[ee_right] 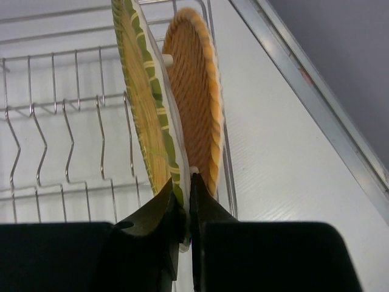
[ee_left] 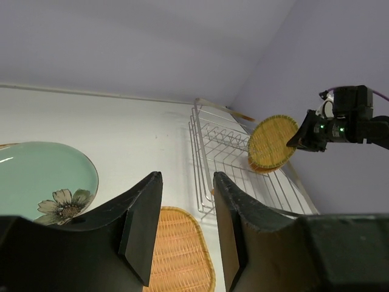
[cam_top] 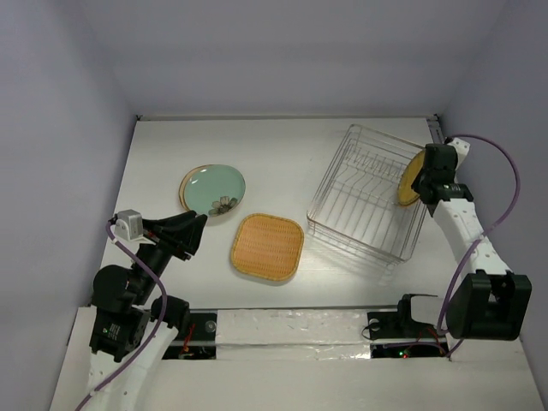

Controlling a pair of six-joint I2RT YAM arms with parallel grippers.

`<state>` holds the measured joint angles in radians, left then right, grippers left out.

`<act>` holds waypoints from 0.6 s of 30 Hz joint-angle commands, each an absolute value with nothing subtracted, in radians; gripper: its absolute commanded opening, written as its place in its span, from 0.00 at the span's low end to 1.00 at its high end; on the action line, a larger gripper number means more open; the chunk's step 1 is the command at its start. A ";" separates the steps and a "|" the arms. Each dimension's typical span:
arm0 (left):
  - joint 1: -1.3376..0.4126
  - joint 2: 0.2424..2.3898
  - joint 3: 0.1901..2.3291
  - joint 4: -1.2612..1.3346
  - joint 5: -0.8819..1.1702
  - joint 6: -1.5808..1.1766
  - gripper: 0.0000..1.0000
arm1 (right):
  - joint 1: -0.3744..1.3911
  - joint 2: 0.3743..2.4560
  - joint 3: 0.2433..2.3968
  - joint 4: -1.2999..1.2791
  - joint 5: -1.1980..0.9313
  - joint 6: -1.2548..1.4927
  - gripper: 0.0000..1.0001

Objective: Unload the plates from the dish rack

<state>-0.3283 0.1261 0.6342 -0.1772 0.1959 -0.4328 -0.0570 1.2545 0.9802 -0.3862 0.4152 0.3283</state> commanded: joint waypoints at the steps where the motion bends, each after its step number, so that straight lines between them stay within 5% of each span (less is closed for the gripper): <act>1: -0.336 0.121 0.637 -0.146 0.190 -0.439 0.36 | -0.043 1.157 1.086 -0.354 0.403 0.301 0.00; 18: -0.336 0.146 0.637 -0.147 0.184 -0.443 0.37 | 0.107 1.075 1.318 -0.525 0.399 0.218 0.00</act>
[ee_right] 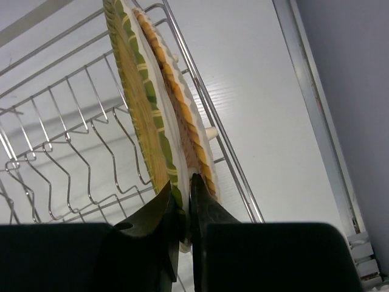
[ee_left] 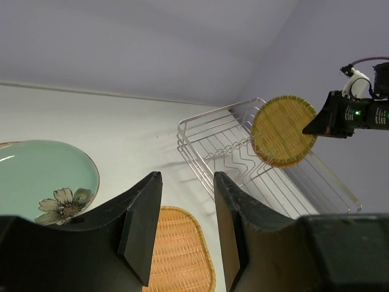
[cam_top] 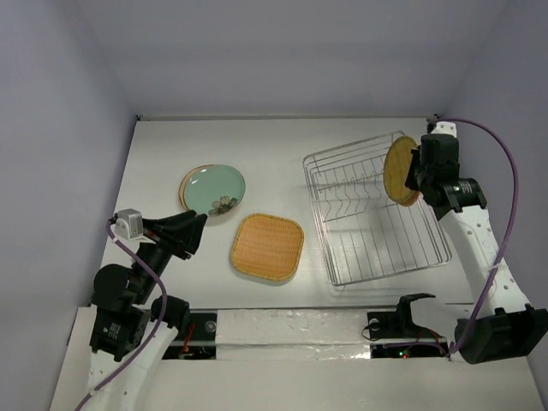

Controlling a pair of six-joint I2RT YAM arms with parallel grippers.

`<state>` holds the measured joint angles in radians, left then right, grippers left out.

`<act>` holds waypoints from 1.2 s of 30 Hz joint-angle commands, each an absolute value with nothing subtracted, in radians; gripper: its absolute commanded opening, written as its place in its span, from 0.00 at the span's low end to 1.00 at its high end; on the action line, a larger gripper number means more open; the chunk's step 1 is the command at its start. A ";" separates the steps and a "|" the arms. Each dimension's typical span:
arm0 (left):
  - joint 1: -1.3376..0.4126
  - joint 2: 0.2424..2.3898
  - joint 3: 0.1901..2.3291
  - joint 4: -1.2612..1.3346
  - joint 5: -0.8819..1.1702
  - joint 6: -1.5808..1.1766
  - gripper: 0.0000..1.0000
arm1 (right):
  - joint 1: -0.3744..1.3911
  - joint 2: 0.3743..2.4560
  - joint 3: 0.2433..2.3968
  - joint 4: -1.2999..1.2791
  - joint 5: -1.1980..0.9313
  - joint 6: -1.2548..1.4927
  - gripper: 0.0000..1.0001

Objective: Unload the plates from the dish rack

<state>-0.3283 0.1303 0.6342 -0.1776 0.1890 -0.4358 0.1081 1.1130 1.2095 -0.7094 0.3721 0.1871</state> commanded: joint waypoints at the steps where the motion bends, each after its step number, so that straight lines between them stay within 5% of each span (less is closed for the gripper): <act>1: -0.336 0.146 0.635 -0.147 0.183 -0.443 0.37 | 0.107 1.097 1.316 -0.526 0.416 0.218 0.00; 15: -0.336 0.152 0.635 -0.149 0.181 -0.443 0.37 | 0.107 1.281 1.315 -0.374 0.591 0.137 0.00; 27: -0.327 0.161 0.637 -0.146 0.184 -0.443 0.37 | 0.210 1.055 1.298 -0.431 -0.038 0.322 0.00; 36: -0.327 0.184 0.635 -0.150 0.176 -0.442 0.37 | 0.614 1.129 1.069 -0.201 -0.322 0.489 0.00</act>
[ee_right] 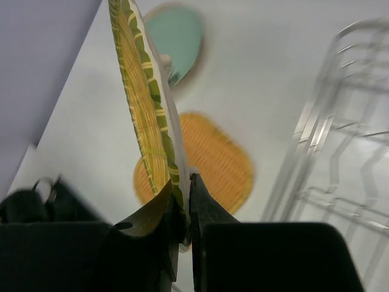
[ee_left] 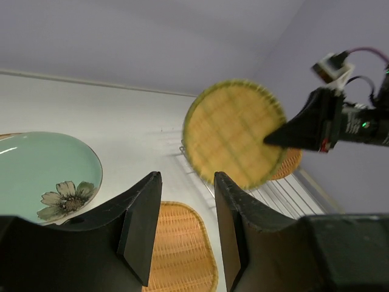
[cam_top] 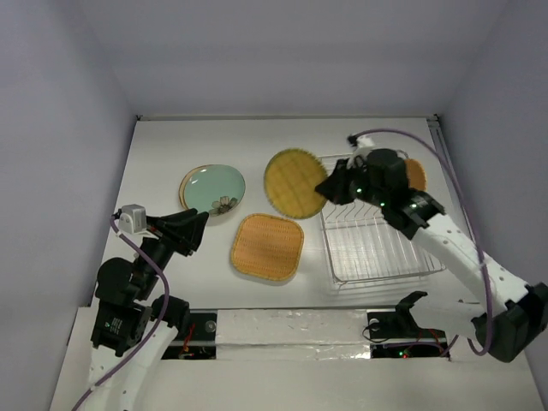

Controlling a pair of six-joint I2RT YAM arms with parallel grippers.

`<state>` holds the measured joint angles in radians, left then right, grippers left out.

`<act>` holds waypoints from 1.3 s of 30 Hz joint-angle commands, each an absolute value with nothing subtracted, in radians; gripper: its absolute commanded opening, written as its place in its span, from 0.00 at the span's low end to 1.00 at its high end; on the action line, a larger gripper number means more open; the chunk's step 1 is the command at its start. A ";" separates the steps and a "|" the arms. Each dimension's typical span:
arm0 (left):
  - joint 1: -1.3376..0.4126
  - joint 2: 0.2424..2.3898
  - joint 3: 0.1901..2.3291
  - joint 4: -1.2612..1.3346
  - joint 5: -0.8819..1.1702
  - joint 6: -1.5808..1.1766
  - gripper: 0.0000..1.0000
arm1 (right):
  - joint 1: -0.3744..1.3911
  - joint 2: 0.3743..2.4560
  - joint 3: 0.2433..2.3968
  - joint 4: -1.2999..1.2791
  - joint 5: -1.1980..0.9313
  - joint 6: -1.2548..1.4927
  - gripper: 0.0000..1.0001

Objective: Unload the plates from the dish rack

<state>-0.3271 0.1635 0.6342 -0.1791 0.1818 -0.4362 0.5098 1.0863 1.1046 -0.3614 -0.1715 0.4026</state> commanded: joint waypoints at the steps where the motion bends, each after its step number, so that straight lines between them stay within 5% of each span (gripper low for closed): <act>1: -0.327 0.187 0.635 -0.150 0.173 -0.443 0.37 | 0.644 1.149 1.063 -0.186 -0.336 0.508 0.00; 11: -0.327 0.206 0.637 -0.155 0.164 -0.446 0.37 | 0.765 1.408 1.000 -0.086 -0.373 0.534 0.00; 18: -0.318 0.213 0.637 -0.153 0.167 -0.446 0.37 | 0.784 1.486 0.976 -0.113 -0.370 0.517 0.10; 24: -0.308 0.215 0.637 -0.149 0.181 -0.445 0.37 | 0.784 1.535 0.948 -0.124 -0.368 0.499 0.32; 28: -0.299 0.213 0.635 -0.147 0.183 -0.445 0.37 | 0.784 1.517 0.956 -0.164 -0.299 0.492 0.63; 31: -0.299 0.215 0.635 -0.147 0.184 -0.445 0.37 | 0.793 1.484 0.976 -0.218 -0.212 0.479 0.76; 39: -0.299 0.209 0.634 -0.146 0.187 -0.445 0.37 | 0.793 1.355 1.032 -0.348 -0.059 0.448 0.84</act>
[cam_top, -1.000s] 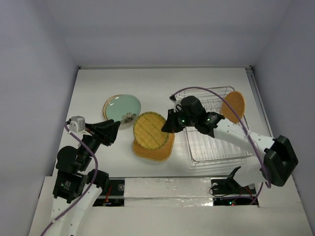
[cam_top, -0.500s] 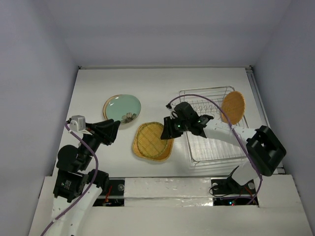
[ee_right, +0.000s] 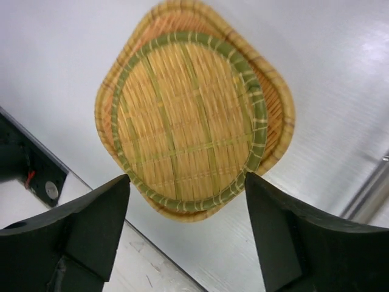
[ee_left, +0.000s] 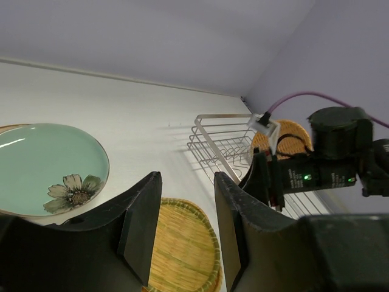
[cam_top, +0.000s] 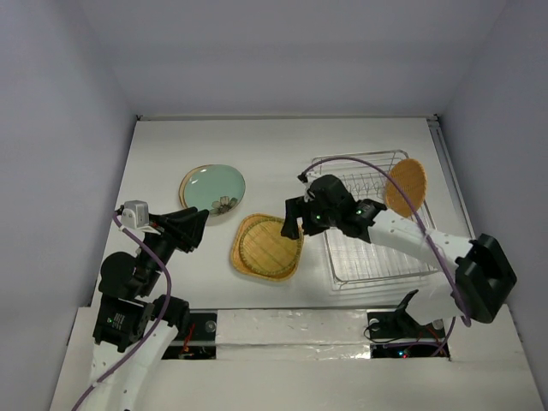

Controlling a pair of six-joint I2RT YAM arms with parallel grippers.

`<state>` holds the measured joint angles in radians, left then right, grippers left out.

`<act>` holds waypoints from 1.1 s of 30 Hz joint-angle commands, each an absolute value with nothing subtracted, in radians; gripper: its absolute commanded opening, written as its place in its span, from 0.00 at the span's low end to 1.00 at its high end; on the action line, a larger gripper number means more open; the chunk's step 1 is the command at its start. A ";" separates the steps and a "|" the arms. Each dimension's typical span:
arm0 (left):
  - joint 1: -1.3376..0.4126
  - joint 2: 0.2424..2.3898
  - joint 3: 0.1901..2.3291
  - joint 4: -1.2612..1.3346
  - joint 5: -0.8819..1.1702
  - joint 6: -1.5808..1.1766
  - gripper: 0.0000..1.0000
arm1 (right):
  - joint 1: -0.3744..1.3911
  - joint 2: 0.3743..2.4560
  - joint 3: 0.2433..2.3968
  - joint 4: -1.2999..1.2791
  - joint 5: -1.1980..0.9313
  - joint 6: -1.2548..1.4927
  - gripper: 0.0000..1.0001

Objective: Unload the plates from the dish rack

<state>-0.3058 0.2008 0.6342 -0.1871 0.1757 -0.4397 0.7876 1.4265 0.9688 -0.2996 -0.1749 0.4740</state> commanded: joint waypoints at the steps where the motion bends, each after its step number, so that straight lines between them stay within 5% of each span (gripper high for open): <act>1: -0.290 0.209 0.635 -0.146 0.189 -0.443 0.37 | 0.793 1.338 1.037 -0.353 -0.026 0.449 0.80; 4: -0.290 0.207 0.635 -0.147 0.190 -0.443 0.37 | 0.784 1.243 1.061 -0.379 0.124 0.468 0.54; 5: -0.290 0.206 0.634 -0.146 0.189 -0.445 0.37 | 0.775 1.215 1.069 -0.391 0.231 0.469 0.21; 6: -0.290 0.204 0.634 -0.146 0.190 -0.445 0.37 | 0.758 1.188 1.087 -0.435 0.294 0.469 0.02; 7: -0.290 0.204 0.634 -0.146 0.190 -0.445 0.37 | 0.709 1.140 1.097 -0.460 0.355 0.471 0.00; 14: -0.290 0.178 0.632 -0.138 0.209 -0.442 0.37 | 0.275 1.014 1.075 -0.537 0.688 0.459 0.05; 16: -0.290 0.170 0.632 -0.137 0.218 -0.440 0.37 | 0.207 1.015 1.062 -0.509 0.709 0.414 0.29; 17: -0.290 0.167 0.632 -0.135 0.221 -0.440 0.37 | 0.158 1.025 1.062 -0.511 0.710 0.405 0.53; 19: -0.290 0.152 0.632 -0.133 0.225 -0.440 0.37 | 0.124 1.067 1.063 -0.525 0.709 0.400 0.65; 28: -0.299 0.115 0.637 -0.138 0.224 -0.434 0.38 | -0.005 1.227 1.028 -0.410 0.536 0.353 0.61; 33: -0.299 0.104 0.637 -0.140 0.230 -0.433 0.38 | -0.005 1.279 1.054 -0.390 0.512 0.311 0.45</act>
